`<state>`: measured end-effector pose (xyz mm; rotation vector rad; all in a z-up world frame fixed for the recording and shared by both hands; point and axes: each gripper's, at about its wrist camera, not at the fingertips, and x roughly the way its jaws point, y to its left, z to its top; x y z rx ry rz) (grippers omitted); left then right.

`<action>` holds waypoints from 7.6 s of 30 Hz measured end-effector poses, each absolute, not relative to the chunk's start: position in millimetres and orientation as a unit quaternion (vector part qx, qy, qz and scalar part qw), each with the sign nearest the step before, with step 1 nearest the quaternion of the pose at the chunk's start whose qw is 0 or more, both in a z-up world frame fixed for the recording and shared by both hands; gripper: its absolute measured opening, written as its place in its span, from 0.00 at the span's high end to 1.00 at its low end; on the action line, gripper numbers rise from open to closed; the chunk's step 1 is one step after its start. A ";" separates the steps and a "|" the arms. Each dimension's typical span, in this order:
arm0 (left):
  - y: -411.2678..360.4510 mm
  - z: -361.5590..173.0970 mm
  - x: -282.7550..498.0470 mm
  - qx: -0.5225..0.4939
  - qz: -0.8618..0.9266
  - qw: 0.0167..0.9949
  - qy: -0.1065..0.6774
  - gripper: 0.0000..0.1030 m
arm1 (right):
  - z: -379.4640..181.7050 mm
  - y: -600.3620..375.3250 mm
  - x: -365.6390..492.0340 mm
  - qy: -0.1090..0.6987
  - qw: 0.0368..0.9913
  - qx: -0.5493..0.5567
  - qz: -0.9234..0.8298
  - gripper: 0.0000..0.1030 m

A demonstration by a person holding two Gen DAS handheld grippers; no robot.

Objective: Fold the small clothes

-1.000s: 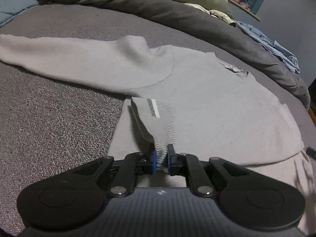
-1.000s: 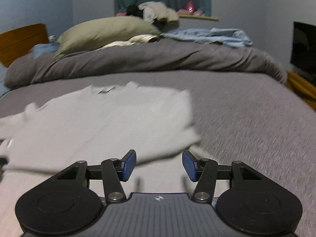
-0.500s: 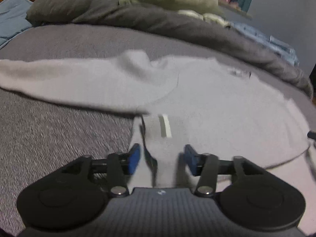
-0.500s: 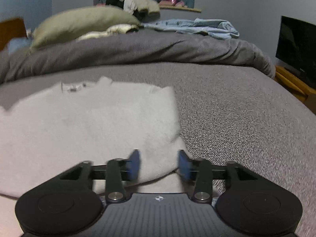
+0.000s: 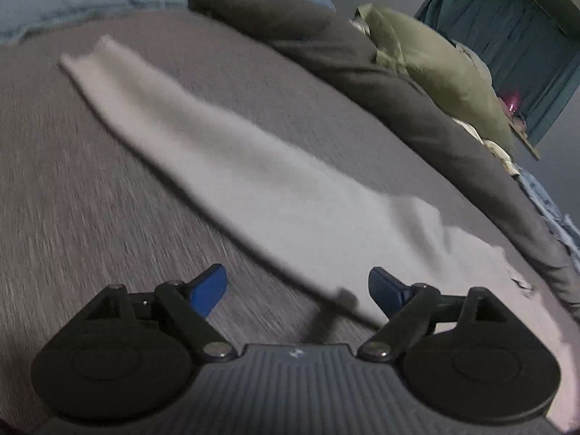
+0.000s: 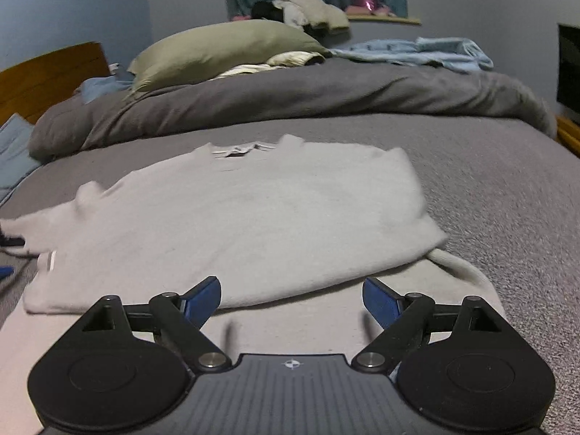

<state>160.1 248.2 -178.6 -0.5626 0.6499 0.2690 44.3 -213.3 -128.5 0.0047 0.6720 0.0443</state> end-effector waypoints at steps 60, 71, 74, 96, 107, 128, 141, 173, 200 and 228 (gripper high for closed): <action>46.8 -182.9 15.1 -0.006 -0.138 0.935 0.326 0.20 | -97.5 -11.0 48.7 0.328 0.892 -0.201 0.236 0.68; 42.7 -182.4 40.6 -0.006 -0.147 0.933 0.327 0.16 | -147.8 59.9 77.0 0.373 0.835 -0.284 0.288 0.75; 41.6 -182.6 43.0 -0.001 -0.145 0.934 0.326 0.16 | -132.8 50.3 72.0 0.356 0.844 -0.274 0.292 0.95; 41.1 -184.7 53.7 0.019 -0.137 0.935 0.326 0.13 | -57.3 -243.3 -30.5 0.381 0.924 -0.006 0.034 0.74; 43.9 -188.2 54.3 0.024 -0.137 0.935 0.326 0.12 | -93.1 -292.3 -4.4 0.377 0.924 0.061 -0.025 0.49; 43.7 -188.2 53.2 0.026 -0.136 0.936 0.325 0.12 | -88.4 -290.3 2.8 0.365 0.929 0.013 -0.063 0.88; 43.3 -188.7 53.9 0.026 -0.135 0.935 0.327 0.11 | -106.9 -292.7 1.4 0.411 0.911 0.026 -0.015 0.93; 79.9 -116.2 -26.7 0.000 -0.130 0.876 0.465 0.09 | -85.3 -353.7 -97.9 0.484 0.870 0.009 0.090 0.25; 87.7 -114.6 -87.9 -0.084 -0.222 0.829 0.507 0.96 | -94.4 -337.5 -140.6 0.561 0.792 0.022 0.239 0.92; 124.4 -70.3 102.7 -0.227 -0.141 0.905 0.330 1.00 | -25.3 -371.6 -32.8 0.322 0.929 0.158 0.096 0.92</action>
